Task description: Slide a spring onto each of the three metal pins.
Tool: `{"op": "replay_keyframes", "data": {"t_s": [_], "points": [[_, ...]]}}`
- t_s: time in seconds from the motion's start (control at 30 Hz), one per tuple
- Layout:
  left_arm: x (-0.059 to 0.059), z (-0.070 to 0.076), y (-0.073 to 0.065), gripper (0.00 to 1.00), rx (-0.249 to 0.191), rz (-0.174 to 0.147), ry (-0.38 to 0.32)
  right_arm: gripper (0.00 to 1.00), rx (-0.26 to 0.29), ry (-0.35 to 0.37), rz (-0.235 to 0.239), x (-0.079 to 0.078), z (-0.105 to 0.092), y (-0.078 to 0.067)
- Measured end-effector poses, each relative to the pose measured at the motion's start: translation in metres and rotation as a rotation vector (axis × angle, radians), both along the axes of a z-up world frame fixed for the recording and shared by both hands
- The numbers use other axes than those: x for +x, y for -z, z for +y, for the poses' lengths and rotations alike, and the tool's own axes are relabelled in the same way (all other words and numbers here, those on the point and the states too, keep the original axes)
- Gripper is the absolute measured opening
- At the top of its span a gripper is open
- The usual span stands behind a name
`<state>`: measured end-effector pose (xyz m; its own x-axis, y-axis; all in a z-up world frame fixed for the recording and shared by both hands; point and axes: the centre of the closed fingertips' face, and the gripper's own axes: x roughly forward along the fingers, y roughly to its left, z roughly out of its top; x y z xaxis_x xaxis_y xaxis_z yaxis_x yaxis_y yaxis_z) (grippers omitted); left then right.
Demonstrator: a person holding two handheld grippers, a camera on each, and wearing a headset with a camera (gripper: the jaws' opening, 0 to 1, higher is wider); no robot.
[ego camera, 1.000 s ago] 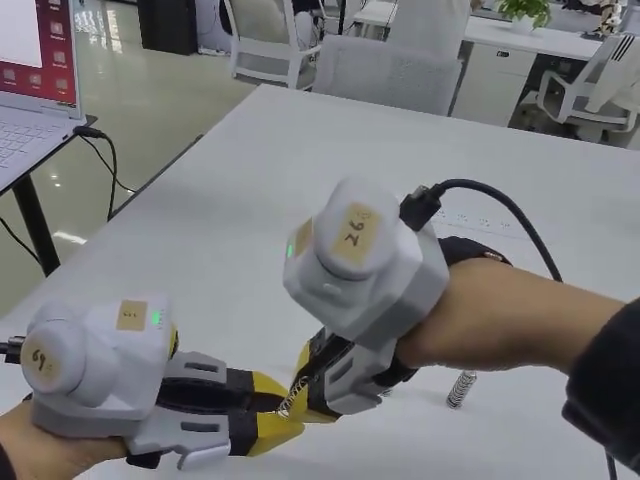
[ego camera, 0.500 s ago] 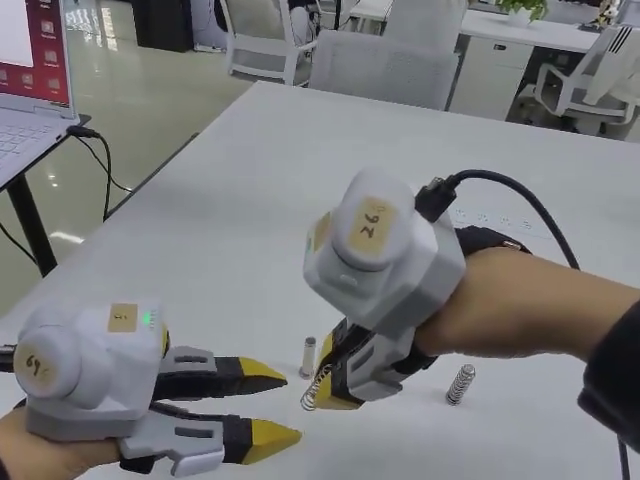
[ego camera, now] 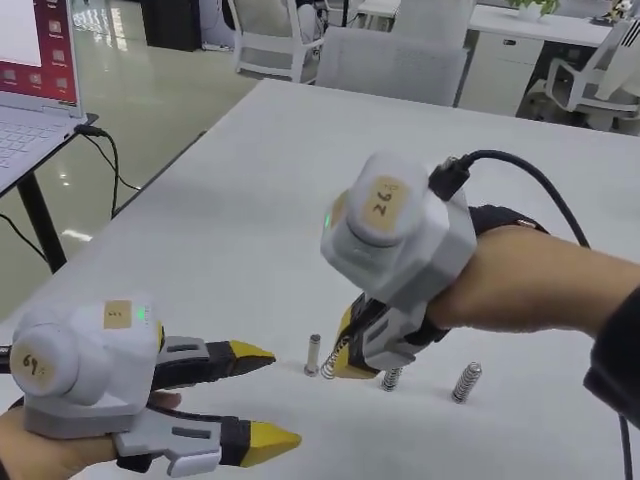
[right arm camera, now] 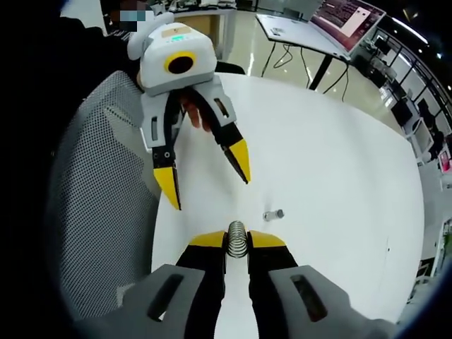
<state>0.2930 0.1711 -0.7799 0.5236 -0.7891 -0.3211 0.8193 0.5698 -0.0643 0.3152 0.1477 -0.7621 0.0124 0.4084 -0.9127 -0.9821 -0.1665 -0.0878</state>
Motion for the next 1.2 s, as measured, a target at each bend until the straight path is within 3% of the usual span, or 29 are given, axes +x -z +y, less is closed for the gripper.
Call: {"op": "replay_keyframes", "data": {"t_s": [0.63, 1.2], "points": [[0.001, 0.004, 0.0, 0.54, 0.003, -0.008, -0.041, 0.08, -0.037, 0.035, -0.074, 0.038, 0.014, 0.01], [0.002, 0.004, -0.002, 0.56, -0.009, -0.018, -0.041, 0.08, -0.076, 0.029, -0.064, 0.047, 0.023, 0.023]]}}
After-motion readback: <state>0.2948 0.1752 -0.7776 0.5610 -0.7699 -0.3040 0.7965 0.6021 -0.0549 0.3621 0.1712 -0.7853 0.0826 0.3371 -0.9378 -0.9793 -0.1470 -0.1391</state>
